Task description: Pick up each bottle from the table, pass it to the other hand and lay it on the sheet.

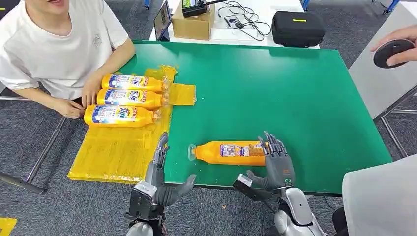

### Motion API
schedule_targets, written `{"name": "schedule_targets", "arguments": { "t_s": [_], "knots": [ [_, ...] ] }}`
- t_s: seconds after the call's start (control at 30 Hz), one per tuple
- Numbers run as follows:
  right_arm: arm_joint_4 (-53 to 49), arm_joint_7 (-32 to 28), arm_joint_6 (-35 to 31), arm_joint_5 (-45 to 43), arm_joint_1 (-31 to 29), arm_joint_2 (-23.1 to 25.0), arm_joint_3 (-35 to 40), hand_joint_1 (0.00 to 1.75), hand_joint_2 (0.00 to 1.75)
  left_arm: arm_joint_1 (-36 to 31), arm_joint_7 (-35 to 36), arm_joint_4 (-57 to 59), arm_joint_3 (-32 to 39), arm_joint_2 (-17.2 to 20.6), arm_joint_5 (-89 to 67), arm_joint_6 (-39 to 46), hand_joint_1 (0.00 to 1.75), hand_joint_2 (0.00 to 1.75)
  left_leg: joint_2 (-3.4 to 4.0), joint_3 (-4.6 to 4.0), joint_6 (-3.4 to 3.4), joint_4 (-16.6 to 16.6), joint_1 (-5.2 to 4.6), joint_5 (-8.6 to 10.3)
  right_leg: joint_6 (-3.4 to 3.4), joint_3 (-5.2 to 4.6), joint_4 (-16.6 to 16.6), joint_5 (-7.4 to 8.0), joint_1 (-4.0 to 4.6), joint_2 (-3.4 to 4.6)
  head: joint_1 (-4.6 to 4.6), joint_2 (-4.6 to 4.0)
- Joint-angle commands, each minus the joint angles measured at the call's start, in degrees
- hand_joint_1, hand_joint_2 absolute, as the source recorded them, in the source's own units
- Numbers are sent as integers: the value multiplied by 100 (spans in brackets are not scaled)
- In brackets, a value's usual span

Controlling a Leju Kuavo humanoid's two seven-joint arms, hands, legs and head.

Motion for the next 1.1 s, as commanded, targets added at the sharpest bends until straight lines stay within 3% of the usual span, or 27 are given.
{"name": "schedule_targets", "arguments": {
  "t_s": [0.03, 0.2, 0.37, 0.63, 1.1],
  "knots": [
    [1013, 30, 397, -86, -527, 168, -51, 0, 175, -246, 52, 423, -209, 195, 11, -53, 0, 175, 6, 15, -3, -7, -1, -3, -6, 13, -6, -2, 0, 2, -2, 0],
    [1927, 297, 591, -129, -1062, 237, -94, 0, 175, -233, 114, 400, -278, 86, -37, -73, 0, 175, 16, 36, -7, -7, 3, -11, -13, 33, -8, -6, 5, 8, -2, 0],
    [2049, 264, 608, -148, -1201, 264, -95, 0, 175, -269, 125, 416, -281, 77, -44, -77, 0, 175, 12, 30, -5, -6, 1, -7, -10, 27, -7, -4, 4, 3, -2, 0],
    [2900, -130, 965, -491, -1817, 469, -40, 0, 175, -522, 117, 692, -353, 27, -67, -212, 0, 175, 12, 39, -6, -3, 4, -9, -13, 36, -5, -7, 7, 2, 0, 0],
    [3302, -123, 1242, -378, -2054, 685, 343, 0, 175, -642, 116, 744, -395, 56, -49, -280, 0, 175, 8, 48, -8, -5, 8, -9, -14, 45, -8, -8, 11, -5, 0, 0]
  ]
}}
